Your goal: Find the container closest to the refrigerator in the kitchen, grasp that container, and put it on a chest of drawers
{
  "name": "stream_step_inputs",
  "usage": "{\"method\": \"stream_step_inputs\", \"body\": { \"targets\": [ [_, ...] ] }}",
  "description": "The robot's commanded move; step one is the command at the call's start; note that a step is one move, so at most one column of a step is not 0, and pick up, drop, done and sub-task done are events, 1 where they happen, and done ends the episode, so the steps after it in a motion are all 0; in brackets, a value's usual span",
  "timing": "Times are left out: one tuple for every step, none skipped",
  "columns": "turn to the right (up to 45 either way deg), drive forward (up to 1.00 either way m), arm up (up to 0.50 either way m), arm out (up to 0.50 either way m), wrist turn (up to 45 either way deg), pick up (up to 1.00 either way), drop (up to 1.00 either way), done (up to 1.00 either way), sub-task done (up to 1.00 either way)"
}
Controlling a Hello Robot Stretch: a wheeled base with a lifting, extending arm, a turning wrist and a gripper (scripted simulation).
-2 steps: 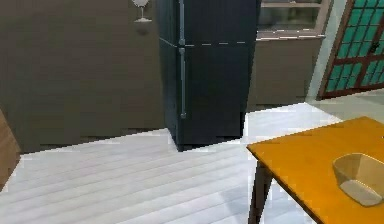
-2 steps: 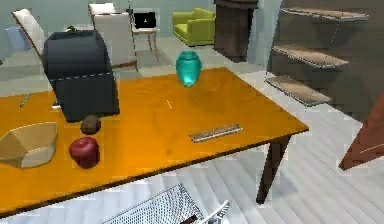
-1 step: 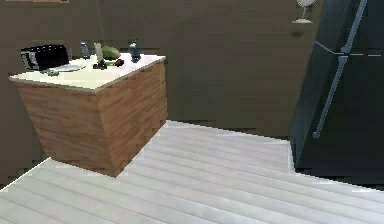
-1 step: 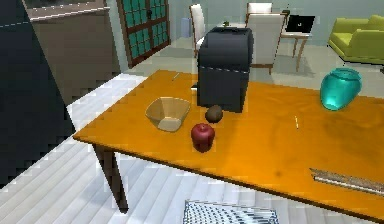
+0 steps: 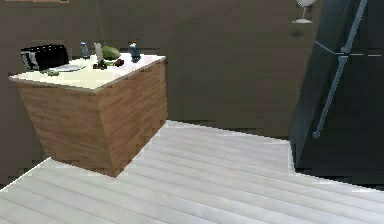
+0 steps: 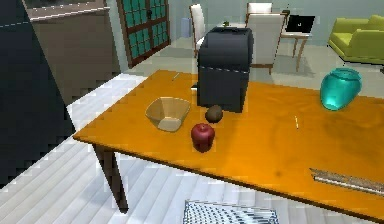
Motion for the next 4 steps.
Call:
{"method": "stream_step_inputs", "body": {
  "targets": [
    [0.0, 0.00, 0.38, 0.00, 0.0, 0.00, 0.00, 0.00, 0.00],
    [0.0, 0.00, 0.00, 0.46, 0.0, 0.00, 0.00, 0.00, 0.00],
    [0.0, 0.00, 0.00, 0.00, 45.0, 0.00, 0.00, 0.00, 0.00],
    [0.0, 0.00, 0.00, 0.00, 45.0, 0.00, 0.00, 0.00, 0.00]
  ]
}}
